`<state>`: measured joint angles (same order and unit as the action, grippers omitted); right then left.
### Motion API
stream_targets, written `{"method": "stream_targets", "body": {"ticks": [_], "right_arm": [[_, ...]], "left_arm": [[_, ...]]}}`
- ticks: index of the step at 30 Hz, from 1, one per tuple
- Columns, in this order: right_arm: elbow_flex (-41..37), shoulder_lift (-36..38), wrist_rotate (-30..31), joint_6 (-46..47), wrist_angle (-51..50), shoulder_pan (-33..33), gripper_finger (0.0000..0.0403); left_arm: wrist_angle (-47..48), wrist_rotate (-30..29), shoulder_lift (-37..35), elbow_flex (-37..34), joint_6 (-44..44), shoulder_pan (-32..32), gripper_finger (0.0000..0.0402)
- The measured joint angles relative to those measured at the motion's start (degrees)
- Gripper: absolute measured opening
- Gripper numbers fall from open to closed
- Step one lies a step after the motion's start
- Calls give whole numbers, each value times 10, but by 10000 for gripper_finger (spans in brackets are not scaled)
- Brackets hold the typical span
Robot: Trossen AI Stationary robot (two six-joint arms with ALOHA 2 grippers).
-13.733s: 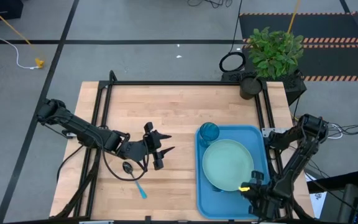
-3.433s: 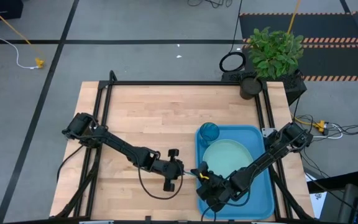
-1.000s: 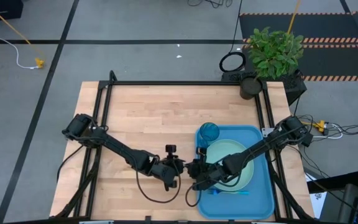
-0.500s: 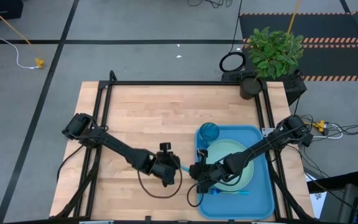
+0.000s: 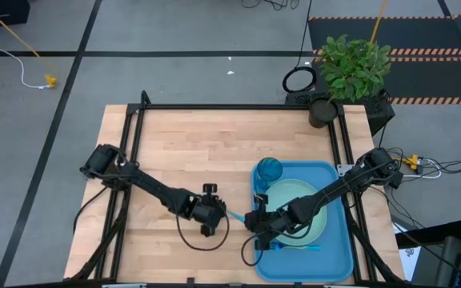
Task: Pick and place plate/cup/fork/spoon on tray
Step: Put the blue spoon on the blue serving tray to the left of the blue fork
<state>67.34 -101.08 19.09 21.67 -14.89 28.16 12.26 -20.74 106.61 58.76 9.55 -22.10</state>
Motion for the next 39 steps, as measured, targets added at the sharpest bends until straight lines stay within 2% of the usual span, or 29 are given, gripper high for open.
{"method": "stream_targets", "body": {"ticks": [5,15,18,21,25,31,35,39], "right_arm": [[-4,0,-1,2,0,4,4],[-4,0,2,3,1,12,4],[-4,0,2,4,3,12,4],[-4,0,3,4,3,12,4],[-4,0,4,4,3,12,4],[-4,0,4,3,5,12,4],[-4,0,5,-2,6,11,4],[-4,0,5,-9,17,8,4]], "left_arm": [[-8,18,0,-14,-21,20,134],[-21,88,1,-14,-38,54,25],[-22,100,1,-14,-37,54,9],[-22,101,1,-14,-25,54,18],[-18,101,1,-14,41,54,61],[-21,75,9,-14,37,49,108],[-33,73,25,-13,21,47,102],[-39,75,30,-12,7,46,56]]}}
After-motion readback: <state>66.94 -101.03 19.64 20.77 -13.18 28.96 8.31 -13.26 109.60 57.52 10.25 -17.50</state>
